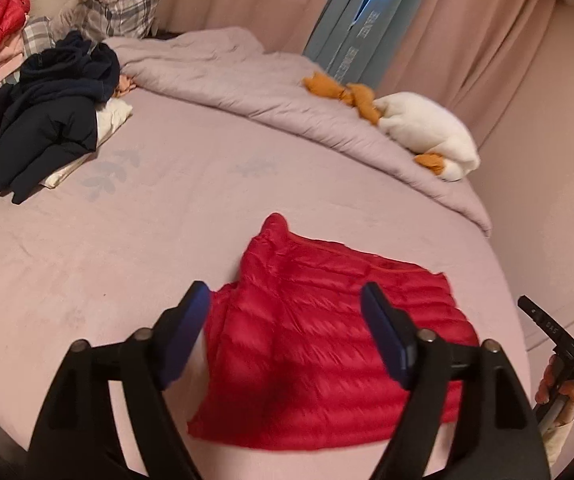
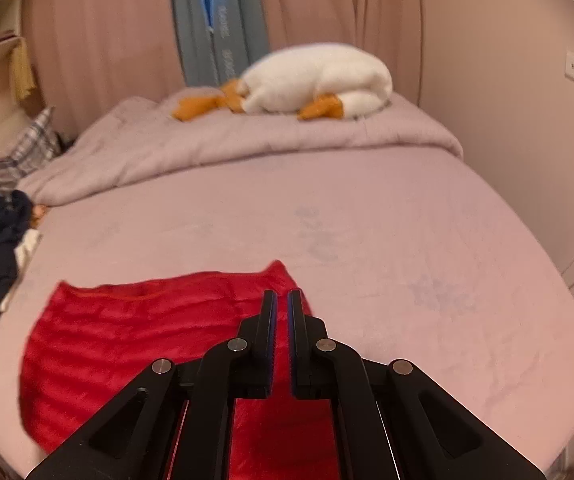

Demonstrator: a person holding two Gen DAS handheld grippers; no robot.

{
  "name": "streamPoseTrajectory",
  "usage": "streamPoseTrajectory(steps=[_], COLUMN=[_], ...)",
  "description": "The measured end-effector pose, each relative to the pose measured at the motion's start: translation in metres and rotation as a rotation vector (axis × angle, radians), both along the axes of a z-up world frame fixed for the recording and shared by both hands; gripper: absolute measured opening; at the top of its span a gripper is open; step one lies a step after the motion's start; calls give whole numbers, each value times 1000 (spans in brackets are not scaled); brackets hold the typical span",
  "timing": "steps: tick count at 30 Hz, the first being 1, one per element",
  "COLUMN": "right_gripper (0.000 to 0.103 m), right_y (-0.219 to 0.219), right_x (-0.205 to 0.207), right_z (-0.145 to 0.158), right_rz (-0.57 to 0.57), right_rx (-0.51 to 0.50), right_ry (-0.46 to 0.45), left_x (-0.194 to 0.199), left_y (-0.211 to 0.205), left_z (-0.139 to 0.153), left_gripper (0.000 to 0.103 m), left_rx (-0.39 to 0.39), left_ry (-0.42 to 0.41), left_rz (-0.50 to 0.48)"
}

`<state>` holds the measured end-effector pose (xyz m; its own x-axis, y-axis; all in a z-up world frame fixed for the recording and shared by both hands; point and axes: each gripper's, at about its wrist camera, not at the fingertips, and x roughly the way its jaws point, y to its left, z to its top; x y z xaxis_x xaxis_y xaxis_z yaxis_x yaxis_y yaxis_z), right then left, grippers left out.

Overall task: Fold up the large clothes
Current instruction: 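Lift both open grippers away from the folded jacket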

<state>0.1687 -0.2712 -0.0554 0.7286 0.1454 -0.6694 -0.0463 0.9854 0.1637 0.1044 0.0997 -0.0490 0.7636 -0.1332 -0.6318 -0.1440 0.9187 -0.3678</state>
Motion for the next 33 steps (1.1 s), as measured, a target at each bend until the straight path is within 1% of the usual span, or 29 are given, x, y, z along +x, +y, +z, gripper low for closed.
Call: streamPoseTrajectory(steps=[3, 5, 7, 8, 10, 11, 12, 14, 17, 19, 20, 22, 25, 27, 28, 31, 33], right_gripper=[1, 2, 2, 4, 20, 40, 51, 51, 52, 59, 64, 66, 68, 79, 81, 83, 85], right_y=[2, 1, -1, -1, -3, -4, -5, -4, -3, -2, -2, 0, 0, 0, -1, -3, -8], right_x=[-20, -32, -44, -51, -63, -70, -77, -86, -97, -102, -105, -111, -116, -114, -115, -109, -100], right_z=[16, 23, 28, 31, 32, 32, 32, 29, 25, 20, 19, 17, 10, 1, -3, -20, -33], right_rz=[22, 28, 31, 32, 31, 31, 32, 47, 55, 62, 64, 59, 66, 77, 79, 80, 75], right_rx=[13, 22, 26, 28, 31, 36, 42, 44, 49, 55, 55, 51, 70, 81, 82, 89, 110], right_ry=[-42, -64, -90, -104, -118, -127, -142, -159, -159, -153, -154, -152, -134, -107, -98, -42, 12], left_x=[-23, -39, -54, -60, -70, -74, -79, -86, -92, -93, -94, -96, -95, -93, -91, -84, -78], left_y=[0, 1, 1, 0, -1, -1, -1, 0, 2, 2, 2, 1, -1, -3, -3, -4, -4], left_z=[12, 18, 23, 24, 23, 20, 18, 10, -1, -11, -16, -25, -38, -50, -54, -69, -77], left_gripper=[90, 99, 103, 103, 103, 103, 103, 103, 103, 103, 103, 103, 103, 103, 103, 103, 103], left_rx=[-11, -19, -8, 6, 34, 47, 56, 73, 79, 77, 76, 77, 76, 64, 59, 36, 29], left_ry=[-35, -63, -85, -93, -92, -90, -86, -66, -37, -11, 3, 29, 53, 68, 79, 118, 164], left_rz=[2, 9, 21, 29, 44, 52, 59, 79, 91, 94, 98, 106, 96, 86, 80, 61, 52])
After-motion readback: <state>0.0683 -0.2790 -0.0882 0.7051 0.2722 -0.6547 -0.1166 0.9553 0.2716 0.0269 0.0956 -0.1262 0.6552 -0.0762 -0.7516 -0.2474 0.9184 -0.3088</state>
